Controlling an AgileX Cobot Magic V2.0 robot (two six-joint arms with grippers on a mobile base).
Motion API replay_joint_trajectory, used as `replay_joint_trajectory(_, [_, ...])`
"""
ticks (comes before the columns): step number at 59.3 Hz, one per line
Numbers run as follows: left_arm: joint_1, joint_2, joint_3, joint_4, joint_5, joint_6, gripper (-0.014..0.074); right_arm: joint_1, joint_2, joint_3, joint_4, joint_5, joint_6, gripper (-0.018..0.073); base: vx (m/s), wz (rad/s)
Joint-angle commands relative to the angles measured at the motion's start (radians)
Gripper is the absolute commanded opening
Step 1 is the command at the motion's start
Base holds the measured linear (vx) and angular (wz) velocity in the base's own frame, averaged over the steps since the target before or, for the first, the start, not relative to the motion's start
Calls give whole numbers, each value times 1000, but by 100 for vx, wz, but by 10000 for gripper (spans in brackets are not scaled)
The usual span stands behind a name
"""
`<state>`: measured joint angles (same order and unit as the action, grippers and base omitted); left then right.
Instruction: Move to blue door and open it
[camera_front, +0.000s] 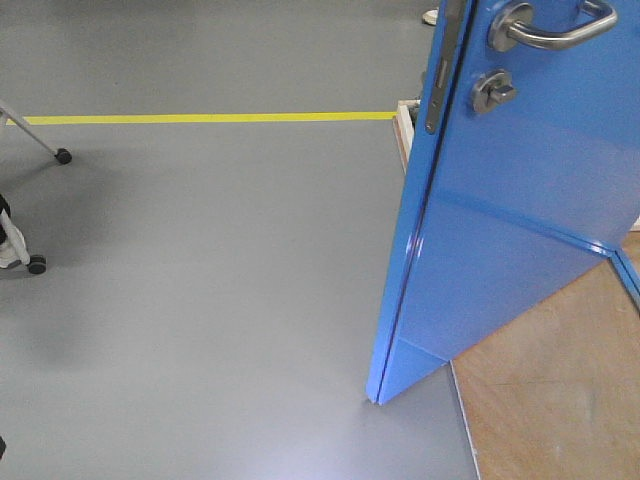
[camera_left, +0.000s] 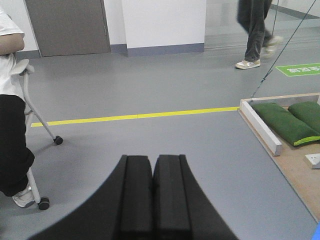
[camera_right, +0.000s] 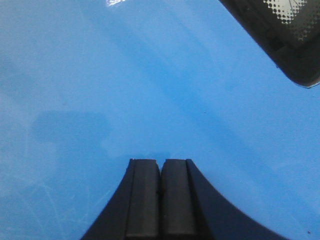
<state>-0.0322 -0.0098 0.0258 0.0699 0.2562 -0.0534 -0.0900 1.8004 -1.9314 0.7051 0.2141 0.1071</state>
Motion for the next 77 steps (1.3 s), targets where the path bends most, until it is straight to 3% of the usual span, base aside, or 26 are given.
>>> replay_joint_trajectory(1, [-1, -18, -24, -2, -76, -4, 71, 29, -9, -29, 6, -51, -12, -4, 0, 0])
replay_joint_trajectory(16, [-1, -18, -24, -2, -76, -4, 71, 62, 30, -29, 18, -42, -12, -4, 0, 0])
replay_joint_trajectory(77, [-1, -18, -24, -2, -76, -4, 71, 61, 32, -29, 36, -14, -12, -4, 0, 0])
